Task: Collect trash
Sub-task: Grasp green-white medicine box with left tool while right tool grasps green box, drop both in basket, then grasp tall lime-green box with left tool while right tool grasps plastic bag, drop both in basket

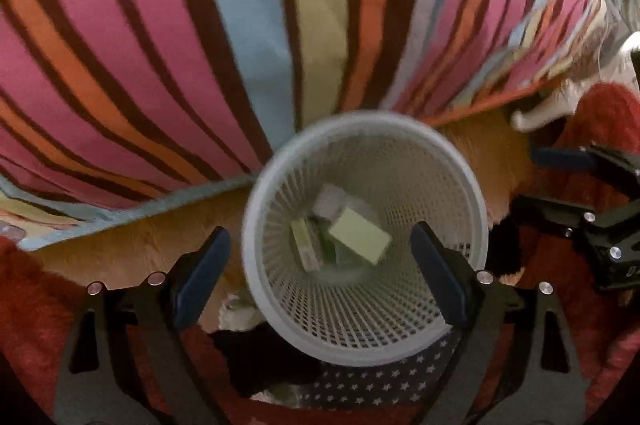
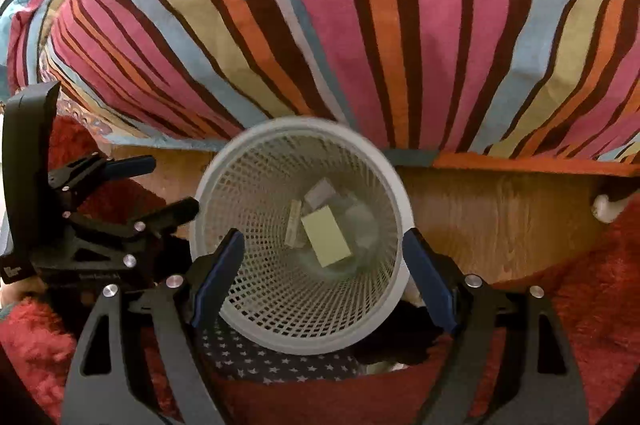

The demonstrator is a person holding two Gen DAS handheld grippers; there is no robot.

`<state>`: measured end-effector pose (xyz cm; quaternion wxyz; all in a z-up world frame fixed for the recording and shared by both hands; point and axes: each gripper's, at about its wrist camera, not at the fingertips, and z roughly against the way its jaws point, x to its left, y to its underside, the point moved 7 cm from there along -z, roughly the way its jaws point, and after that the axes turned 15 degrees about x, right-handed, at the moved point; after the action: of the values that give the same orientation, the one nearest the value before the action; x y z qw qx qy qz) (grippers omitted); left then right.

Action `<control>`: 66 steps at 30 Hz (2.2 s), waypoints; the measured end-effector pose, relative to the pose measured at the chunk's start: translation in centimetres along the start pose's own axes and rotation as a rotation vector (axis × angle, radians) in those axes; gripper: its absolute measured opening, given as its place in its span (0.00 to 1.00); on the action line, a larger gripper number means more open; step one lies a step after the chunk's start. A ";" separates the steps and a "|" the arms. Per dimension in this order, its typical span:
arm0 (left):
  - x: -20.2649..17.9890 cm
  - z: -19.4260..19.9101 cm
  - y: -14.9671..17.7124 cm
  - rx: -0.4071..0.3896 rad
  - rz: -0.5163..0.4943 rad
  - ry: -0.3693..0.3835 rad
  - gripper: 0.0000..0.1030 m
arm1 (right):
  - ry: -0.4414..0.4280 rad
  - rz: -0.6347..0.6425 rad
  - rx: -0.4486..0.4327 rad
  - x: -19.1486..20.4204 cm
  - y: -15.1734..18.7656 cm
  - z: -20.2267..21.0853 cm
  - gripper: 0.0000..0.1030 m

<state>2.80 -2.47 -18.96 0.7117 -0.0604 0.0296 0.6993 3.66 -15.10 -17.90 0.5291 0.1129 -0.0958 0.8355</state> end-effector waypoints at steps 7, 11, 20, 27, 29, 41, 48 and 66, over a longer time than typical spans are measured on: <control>1.6 14.3 -5.2 -0.318 0.018 0.087 0.86 | -0.051 0.017 -0.308 0.5 -4.0 11.0 0.75; 3.9 22.5 -13.0 -0.573 0.046 -0.047 0.86 | 0.054 0.009 -0.587 -0.6 -10.0 19.4 0.86; 9.3 23.3 -31.1 -0.572 0.266 -0.113 0.86 | 0.206 -0.045 -0.649 -4.5 -27.6 23.5 0.86; 10.3 21.3 -35.3 -0.507 0.250 -0.160 0.86 | 0.199 -0.107 -0.536 -6.7 -32.8 20.5 0.86; 10.7 20.7 -36.0 -0.479 0.253 -0.186 0.86 | 0.190 -0.121 -0.525 -7.0 -33.1 20.4 0.86; 12.7 17.9 -36.3 -0.373 0.230 -0.202 0.46 | 0.144 -0.171 -0.484 -7.3 -34.7 19.5 0.66; 12.6 22.3 -31.6 -0.496 0.203 -0.165 0.46 | 0.095 -0.124 -0.558 -6.2 -30.5 23.4 0.66; -1.8 5.4 1.7 -0.099 -0.070 0.050 0.46 | -0.115 0.016 -0.032 1.3 0.7 3.3 0.66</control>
<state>0.85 -3.58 -13.50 0.7310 -0.1143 0.0106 0.6727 2.72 -15.19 -14.41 0.5178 0.1515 -0.1403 0.8302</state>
